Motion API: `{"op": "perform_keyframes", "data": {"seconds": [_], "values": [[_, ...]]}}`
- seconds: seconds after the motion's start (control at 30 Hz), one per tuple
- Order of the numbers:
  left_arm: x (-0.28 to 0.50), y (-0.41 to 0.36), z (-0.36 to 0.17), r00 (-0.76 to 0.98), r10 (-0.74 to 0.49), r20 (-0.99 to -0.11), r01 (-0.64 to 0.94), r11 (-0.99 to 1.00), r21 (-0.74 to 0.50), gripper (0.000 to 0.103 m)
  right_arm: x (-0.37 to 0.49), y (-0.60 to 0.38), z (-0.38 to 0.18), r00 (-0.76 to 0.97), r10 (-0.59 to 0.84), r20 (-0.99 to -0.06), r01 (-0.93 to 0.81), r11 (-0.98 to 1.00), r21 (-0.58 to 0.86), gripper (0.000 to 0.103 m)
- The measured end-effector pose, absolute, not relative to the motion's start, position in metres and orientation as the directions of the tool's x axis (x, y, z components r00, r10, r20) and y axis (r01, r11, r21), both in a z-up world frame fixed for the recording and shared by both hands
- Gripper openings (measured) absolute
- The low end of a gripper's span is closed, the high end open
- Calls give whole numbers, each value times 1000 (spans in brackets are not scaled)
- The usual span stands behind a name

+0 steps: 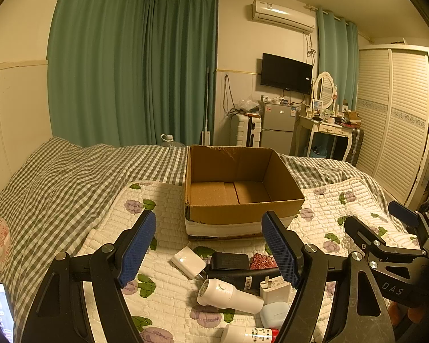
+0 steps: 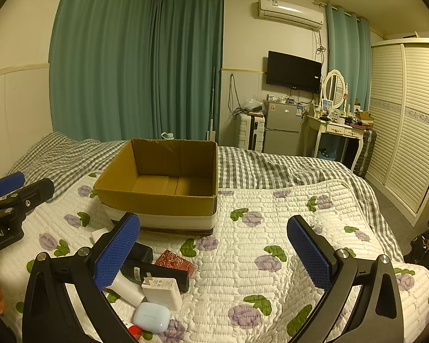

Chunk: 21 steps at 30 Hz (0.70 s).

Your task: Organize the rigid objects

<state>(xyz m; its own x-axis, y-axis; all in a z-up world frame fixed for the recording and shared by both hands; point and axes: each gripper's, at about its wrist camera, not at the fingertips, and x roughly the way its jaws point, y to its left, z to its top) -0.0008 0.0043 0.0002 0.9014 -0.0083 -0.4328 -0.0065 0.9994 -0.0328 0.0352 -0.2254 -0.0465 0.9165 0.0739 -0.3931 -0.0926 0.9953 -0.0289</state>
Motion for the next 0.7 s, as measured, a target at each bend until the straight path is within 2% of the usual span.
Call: {"op": "perform_keyframes", "data": {"seconds": [0.7], "values": [[-1, 4, 0, 902, -8, -432, -7, 999, -34, 79, 35, -224, -48, 915, 76, -395, -96, 995, -31, 103]]}}
